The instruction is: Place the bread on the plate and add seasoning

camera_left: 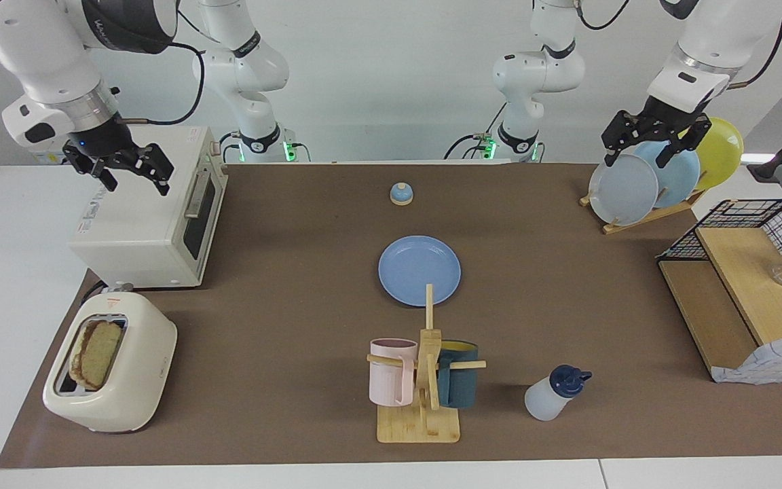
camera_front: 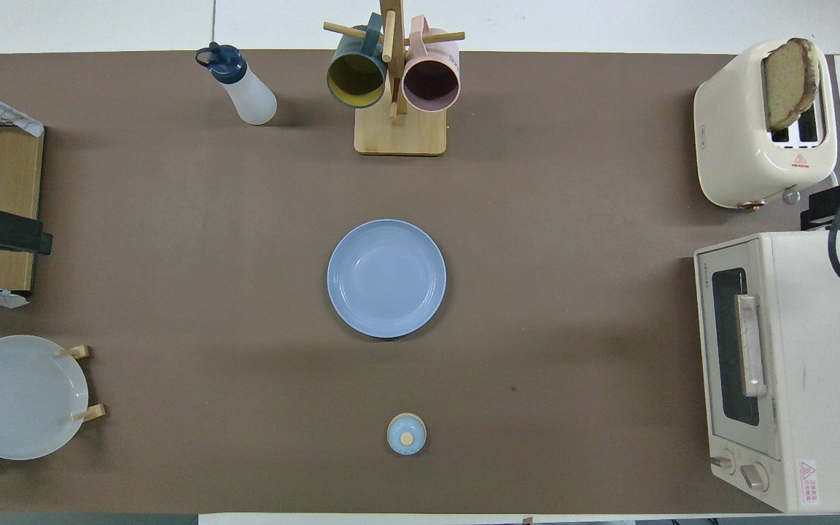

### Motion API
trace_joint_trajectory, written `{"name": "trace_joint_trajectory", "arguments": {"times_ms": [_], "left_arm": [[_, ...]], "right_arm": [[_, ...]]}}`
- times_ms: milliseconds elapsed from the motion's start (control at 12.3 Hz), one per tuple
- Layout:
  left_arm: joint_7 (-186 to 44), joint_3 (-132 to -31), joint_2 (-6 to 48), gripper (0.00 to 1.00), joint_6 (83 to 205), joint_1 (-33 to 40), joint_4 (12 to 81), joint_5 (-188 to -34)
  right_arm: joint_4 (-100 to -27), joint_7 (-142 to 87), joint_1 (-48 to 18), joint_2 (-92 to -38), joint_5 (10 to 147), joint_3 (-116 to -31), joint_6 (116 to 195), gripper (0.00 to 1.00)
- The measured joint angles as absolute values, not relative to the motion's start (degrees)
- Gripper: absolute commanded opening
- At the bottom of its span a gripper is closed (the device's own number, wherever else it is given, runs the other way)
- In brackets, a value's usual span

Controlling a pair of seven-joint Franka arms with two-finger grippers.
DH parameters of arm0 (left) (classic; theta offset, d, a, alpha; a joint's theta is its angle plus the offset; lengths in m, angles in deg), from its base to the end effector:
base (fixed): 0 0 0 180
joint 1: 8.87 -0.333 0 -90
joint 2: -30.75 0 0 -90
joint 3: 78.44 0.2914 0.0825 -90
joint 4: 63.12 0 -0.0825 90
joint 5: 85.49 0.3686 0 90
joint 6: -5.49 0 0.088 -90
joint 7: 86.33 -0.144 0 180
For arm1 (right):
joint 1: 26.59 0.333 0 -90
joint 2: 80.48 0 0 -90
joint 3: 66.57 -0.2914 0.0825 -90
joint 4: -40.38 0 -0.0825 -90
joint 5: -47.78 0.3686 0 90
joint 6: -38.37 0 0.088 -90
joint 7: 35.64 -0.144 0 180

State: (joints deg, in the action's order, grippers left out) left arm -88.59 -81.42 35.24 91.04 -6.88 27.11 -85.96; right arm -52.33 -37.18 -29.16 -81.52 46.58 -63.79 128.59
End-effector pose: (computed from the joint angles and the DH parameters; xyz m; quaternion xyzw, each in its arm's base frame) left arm 0.5063 -0.0463 0.5953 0.9980 -0.0633 -0.0018 0.0020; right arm 0.5298 -0.0528 0.5514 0.9981 -0.0599 -0.0130 0.0096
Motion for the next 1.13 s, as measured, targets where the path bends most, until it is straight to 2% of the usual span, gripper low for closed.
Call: {"name": "trace_joint_trajectory", "arguments": {"times_ms": [405, 648, 891, 1134], "left_arm": [[-88.6, -81.4, 35.2, 1.0, 91.3, -6.9, 27.1, -86.0], [-88.6, -81.3, 35.2, 1.0, 92.3, -6.9, 27.1, -86.0], [-88.7, -81.6, 35.3, 1.0, 92.4, -6.1, 27.1, -84.2], [-87.2, -81.8, 35.9, 1.0, 93.2, -5.2, 28.6, -83.0]], "right_arm": [[-52.3, -37.2, -29.2, -81.5, 46.6, -63.8, 128.8, 1.0], [-52.4, -36.7, -29.3, -81.5, 46.6, -63.8, 133.9, 1.0], [-53.2, -36.1, -29.9, -81.0, 46.6, -63.7, 146.0, 1.0], [-57.8, -34.0, -30.7, -79.7, 46.6, -63.6, 161.6, 1.0]]}}
